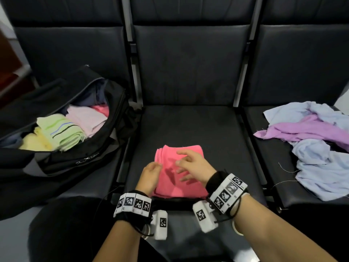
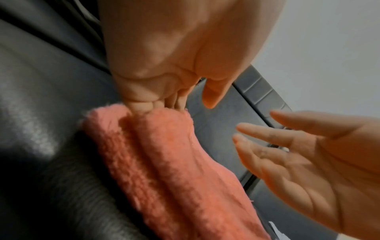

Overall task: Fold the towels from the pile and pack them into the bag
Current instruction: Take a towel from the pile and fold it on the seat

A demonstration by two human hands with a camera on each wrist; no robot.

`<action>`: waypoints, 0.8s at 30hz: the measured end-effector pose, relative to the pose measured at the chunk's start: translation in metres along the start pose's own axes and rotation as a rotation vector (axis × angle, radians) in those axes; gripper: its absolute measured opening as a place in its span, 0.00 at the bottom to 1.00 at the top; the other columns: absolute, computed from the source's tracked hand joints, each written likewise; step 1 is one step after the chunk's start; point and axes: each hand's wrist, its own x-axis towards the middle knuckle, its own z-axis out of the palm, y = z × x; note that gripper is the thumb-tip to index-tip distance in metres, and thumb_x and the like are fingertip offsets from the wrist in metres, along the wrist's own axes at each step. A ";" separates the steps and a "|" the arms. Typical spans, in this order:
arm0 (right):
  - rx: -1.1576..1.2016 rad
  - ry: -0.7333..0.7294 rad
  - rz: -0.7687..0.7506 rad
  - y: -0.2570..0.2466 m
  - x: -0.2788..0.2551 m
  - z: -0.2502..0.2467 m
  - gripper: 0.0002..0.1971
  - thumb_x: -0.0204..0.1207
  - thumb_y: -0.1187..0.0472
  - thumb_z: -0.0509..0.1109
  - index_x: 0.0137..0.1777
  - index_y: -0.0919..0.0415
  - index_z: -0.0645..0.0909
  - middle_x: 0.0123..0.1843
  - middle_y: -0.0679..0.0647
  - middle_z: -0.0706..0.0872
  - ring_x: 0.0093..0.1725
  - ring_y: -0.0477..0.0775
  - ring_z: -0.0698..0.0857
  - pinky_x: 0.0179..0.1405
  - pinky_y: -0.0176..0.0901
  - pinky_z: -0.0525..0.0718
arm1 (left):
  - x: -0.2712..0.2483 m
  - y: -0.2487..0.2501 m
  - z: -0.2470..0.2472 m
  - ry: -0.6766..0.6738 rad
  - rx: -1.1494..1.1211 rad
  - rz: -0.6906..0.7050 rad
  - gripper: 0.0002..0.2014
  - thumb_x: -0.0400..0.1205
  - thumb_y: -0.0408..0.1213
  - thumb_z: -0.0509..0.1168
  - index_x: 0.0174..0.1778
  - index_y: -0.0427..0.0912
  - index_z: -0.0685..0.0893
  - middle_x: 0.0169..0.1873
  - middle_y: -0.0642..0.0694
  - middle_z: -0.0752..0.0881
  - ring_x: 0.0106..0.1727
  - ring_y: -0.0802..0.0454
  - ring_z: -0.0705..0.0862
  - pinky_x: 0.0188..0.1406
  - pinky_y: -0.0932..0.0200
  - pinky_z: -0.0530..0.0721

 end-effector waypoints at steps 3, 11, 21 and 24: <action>-0.072 0.064 -0.026 0.017 -0.006 -0.022 0.16 0.81 0.67 0.69 0.67 0.55 0.78 0.44 0.57 0.81 0.36 0.52 0.85 0.30 0.49 0.83 | -0.001 -0.002 0.002 -0.086 -0.068 -0.017 0.23 0.82 0.25 0.67 0.73 0.40 0.74 0.64 0.34 0.85 0.59 0.43 0.86 0.69 0.44 0.82; -0.390 0.143 -0.269 0.043 -0.020 -0.050 0.20 0.73 0.73 0.71 0.58 0.50 0.87 0.49 0.49 0.90 0.39 0.38 0.84 0.53 0.34 0.83 | -0.007 0.008 0.003 0.011 0.236 0.258 0.26 0.71 0.12 0.64 0.59 0.40 0.89 0.57 0.41 0.89 0.61 0.46 0.86 0.69 0.59 0.78; -0.911 -0.083 -0.348 0.061 -0.020 -0.039 0.18 0.73 0.65 0.72 0.63 0.56 0.87 0.61 0.54 0.83 0.65 0.54 0.80 0.72 0.39 0.72 | -0.006 -0.003 -0.008 0.042 0.471 0.159 0.24 0.74 0.17 0.65 0.62 0.44 0.88 0.59 0.40 0.83 0.60 0.40 0.84 0.64 0.60 0.77; -1.021 -0.091 -0.352 0.069 -0.022 -0.036 0.22 0.71 0.59 0.73 0.67 0.50 0.84 0.64 0.51 0.78 0.67 0.53 0.75 0.71 0.44 0.73 | -0.006 -0.002 -0.010 0.135 0.619 0.196 0.23 0.74 0.21 0.64 0.60 0.47 0.88 0.58 0.40 0.79 0.59 0.39 0.82 0.66 0.51 0.80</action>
